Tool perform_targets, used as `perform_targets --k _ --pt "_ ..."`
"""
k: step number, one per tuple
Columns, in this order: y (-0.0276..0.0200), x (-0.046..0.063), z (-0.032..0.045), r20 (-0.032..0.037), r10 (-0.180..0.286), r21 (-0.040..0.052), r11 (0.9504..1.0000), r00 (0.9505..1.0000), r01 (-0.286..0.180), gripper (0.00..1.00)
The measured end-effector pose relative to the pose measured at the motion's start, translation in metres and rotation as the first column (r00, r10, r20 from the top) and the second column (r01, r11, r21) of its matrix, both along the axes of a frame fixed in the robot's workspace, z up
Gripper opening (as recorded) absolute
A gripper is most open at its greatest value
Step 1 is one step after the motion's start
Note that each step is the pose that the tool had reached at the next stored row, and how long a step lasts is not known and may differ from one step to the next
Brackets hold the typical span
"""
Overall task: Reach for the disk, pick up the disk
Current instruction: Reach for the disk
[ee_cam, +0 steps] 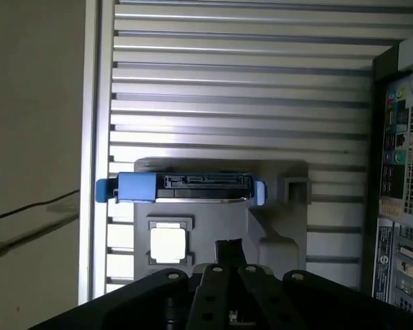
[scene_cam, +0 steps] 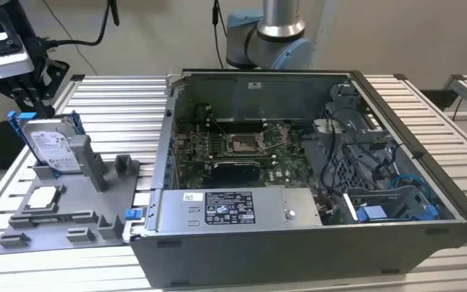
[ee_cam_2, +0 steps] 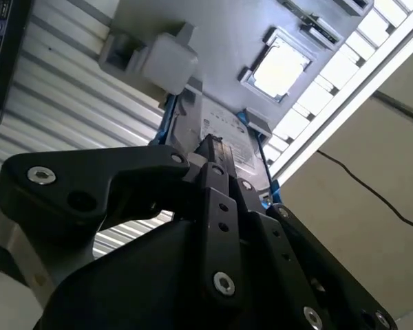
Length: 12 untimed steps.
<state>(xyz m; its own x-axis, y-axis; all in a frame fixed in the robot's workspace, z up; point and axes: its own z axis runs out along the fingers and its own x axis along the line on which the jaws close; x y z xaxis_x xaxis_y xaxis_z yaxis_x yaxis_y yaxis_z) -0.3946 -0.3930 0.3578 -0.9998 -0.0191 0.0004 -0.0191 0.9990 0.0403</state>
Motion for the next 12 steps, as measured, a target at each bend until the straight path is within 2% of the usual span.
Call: perform_targets --k 3,6,8,12 --pt "0.0137 -0.001 -0.0006 0.0 0.0 0.0 1.0 1.0 0.0 0.0" --pt "0.0258 -0.008 -0.0011 0.0001 0.0 0.0 1.0 1.0 0.0 0.0" --pt "0.0294 -0.015 -0.0012 0.0 0.0 0.0 1.0 1.0 0.0 0.0" --pt "0.0308 -0.033 -0.0015 0.0 0.0 0.0 1.0 1.0 0.0 0.0"
